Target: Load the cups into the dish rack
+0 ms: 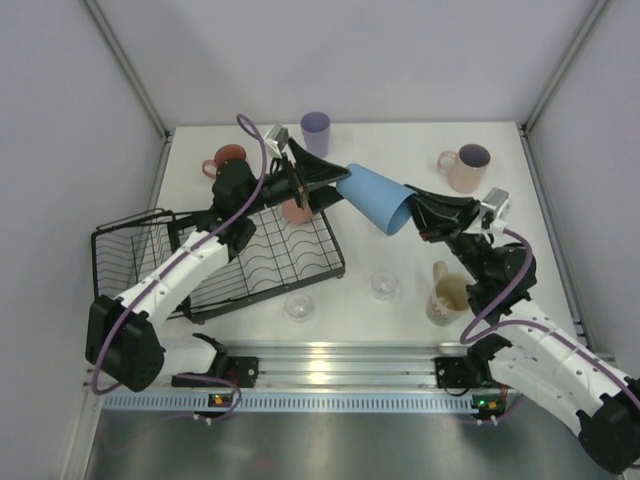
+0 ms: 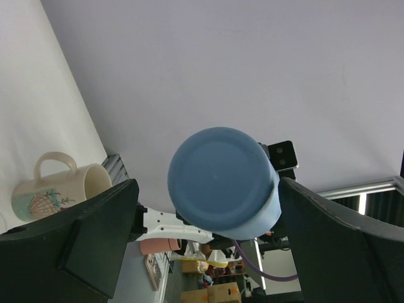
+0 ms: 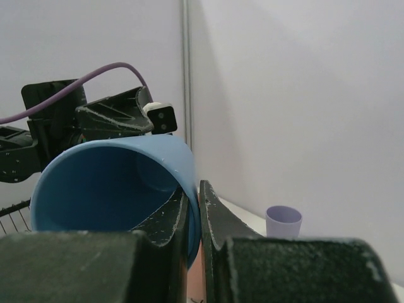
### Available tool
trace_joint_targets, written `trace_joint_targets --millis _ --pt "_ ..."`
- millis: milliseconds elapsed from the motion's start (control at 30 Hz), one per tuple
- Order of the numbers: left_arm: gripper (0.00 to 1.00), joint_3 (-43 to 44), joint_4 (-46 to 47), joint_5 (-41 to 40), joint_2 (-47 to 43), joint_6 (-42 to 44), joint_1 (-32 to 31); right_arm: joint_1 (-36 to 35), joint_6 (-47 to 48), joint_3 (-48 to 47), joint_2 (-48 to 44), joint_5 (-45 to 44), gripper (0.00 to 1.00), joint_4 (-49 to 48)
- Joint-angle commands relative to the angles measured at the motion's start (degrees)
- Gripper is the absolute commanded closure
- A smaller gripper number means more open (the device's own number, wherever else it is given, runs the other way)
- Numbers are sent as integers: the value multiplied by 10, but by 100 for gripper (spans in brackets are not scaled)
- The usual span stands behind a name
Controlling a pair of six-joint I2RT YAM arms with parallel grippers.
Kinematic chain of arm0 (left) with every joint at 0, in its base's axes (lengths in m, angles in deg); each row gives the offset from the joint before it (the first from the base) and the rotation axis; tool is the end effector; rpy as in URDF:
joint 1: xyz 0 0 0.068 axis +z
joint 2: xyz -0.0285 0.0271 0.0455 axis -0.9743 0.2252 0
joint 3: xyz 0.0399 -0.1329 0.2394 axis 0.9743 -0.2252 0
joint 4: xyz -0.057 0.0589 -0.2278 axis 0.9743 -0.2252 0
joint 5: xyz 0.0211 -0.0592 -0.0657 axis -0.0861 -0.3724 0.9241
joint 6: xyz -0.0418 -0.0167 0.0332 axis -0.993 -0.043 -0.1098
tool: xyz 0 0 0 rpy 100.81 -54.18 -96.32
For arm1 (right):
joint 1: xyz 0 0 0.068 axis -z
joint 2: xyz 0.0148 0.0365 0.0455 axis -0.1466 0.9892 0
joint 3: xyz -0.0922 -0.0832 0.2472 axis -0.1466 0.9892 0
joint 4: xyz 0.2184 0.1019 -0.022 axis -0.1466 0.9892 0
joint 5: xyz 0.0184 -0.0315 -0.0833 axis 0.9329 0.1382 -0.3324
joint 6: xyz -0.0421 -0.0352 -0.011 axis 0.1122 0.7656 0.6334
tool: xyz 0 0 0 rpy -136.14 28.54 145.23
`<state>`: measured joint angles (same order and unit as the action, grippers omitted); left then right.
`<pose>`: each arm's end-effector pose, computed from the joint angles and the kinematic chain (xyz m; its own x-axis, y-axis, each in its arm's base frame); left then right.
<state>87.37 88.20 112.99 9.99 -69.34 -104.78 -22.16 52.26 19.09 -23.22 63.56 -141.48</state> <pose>0.2341 -0.1512 0.3784 -0.8965 -0.3909 -0.2084 0.2339 -0.0182 -0.9721 0.1231 0.0850 0.3603 0.3655 0.4353 -0.8227 -0.7649 0.6442 0.0010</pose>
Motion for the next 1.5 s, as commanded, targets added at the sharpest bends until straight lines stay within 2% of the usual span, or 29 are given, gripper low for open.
trace_joint_targets --millis 0,200,300,367,433,467,500,567,600,700,733,800,900,933,1033,1100,1133,1267,1400,1467 --pt "3 6 71 8 -1 -27 -9 -34 56 -21 2 -24 100 -34" --pt "6 -16 97 8 -2 -53 -15 -77 108 -26 29 -54 100 -34" --pt "12 -37 122 7 -4 -79 -15 -96 146 -28 46 -68 100 -32" --pt "27 -46 142 8 -4 -85 -15 -112 155 -27 54 -85 100 -32" --pt "37 -50 149 6 -6 -86 -15 -118 154 -31 57 -98 100 -17" --pt "49 -54 150 1 -9 -83 -15 -119 154 -32 56 -99 99 -10" --pt "55 -56 151 0 -10 -80 -13 -121 152 -30 54 -100 98 2" --pt "66 -62 151 -1 -13 -70 -11 -123 143 -26 45 -109 90 13" --pt "77 -64 150 -3 -16 -68 -10 -124 140 -20 42 -109 82 21" --pt "100 -70 150 -1 -16 -58 -4 -124 134 -10 23 -121 68 39" --pt "100 -72 151 -1 -16 -56 -2 -125 132 -11 18 -128 58 68" --pt "100 -71 150 2 -14 -51 4 -124 121 -22 1 -135 42 109" --pt "100 -65 131 9 -15 -32 10 -124 83 -32 -21 -137 33 207" --pt "100 -57 119 14 -16 -12 11 -125 76 -28 -28 -123 24 225" --pt "100 -38 43 10 -28 52 19 -124 40 -17 -68 -111 7 295" --pt "100 -26 -14 0 -37 98 22 -124 21 -14 -82 -105 5 340" --pt "100 -2 -96 -26 -44 161 25 -125 16 -13 -91 -101 4 352" --pt "100 64 -283 -112 -59 322 25 -124 4 -15 -107 -98 1 380" --pt "100 116 -406 -210 -74 461 24 -124 10 -15 -119 -121 1 383" --pt "100 131 -453 -252 -81 497 24 -124 12 -17 -117 -134 1 383"
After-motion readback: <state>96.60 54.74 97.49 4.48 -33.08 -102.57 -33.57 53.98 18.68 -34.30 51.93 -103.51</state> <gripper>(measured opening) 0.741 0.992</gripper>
